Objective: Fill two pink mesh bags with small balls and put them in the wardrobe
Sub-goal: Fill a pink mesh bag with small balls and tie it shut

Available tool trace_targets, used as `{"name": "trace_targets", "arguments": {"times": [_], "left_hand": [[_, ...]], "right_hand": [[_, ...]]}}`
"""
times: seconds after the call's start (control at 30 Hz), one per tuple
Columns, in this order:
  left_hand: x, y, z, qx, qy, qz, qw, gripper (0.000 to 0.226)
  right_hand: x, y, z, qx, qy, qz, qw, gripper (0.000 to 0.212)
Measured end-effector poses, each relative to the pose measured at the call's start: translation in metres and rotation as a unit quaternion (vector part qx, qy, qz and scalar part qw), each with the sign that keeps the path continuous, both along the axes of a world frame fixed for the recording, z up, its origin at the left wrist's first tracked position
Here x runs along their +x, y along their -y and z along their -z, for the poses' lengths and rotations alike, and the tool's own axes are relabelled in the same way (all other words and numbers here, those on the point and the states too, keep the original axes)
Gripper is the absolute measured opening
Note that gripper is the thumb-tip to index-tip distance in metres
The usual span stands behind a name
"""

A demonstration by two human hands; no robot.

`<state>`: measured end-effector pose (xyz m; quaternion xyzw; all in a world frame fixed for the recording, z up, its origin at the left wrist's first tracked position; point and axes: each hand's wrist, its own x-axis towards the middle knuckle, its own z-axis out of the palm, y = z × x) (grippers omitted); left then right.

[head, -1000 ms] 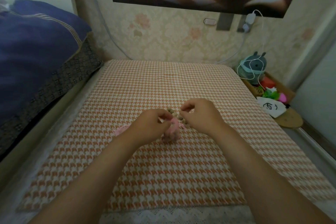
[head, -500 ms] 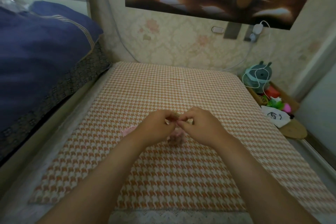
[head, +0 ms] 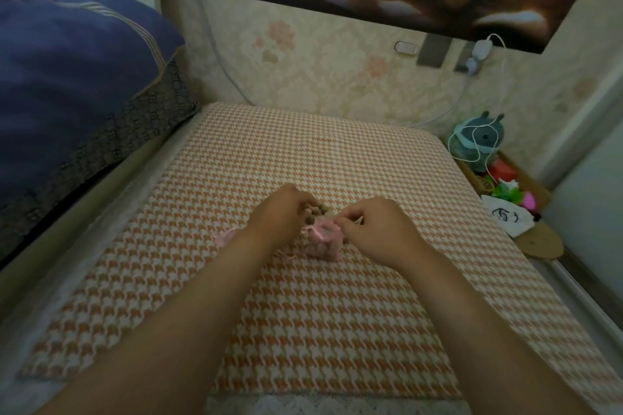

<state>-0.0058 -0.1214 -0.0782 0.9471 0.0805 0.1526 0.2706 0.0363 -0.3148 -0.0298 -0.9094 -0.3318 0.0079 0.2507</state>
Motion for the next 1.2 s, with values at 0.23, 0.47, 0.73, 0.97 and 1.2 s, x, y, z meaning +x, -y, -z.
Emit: {"name": "trace_targets", "arguments": {"times": [0.23,0.47,0.73,0.97,1.2], "left_hand": [[0.014,-0.002,0.014,0.045,-0.041,0.077,0.995,0.019],[0.016,-0.007,0.012,-0.107,0.007,-0.021,0.994,0.010],[-0.011,0.014,-0.038,-0.186,0.052,0.090,0.977,0.001],[-0.024,0.017,-0.023,-0.068,-0.008,0.077,0.995,0.004],[-0.016,0.016,-0.029,-0.122,0.031,0.050,0.991,0.009]], "right_hand": [[0.004,-0.002,0.005,0.018,-0.016,-0.002,1.000,0.019],[0.004,-0.001,0.002,0.014,-0.029,0.000,0.999,0.019],[-0.002,-0.002,-0.002,-0.003,-0.027,0.011,1.000,0.026],[-0.009,-0.004,-0.004,-0.017,-0.023,0.014,0.999,0.023],[-0.006,-0.004,-0.003,-0.025,-0.012,0.022,0.999,0.029]]}}
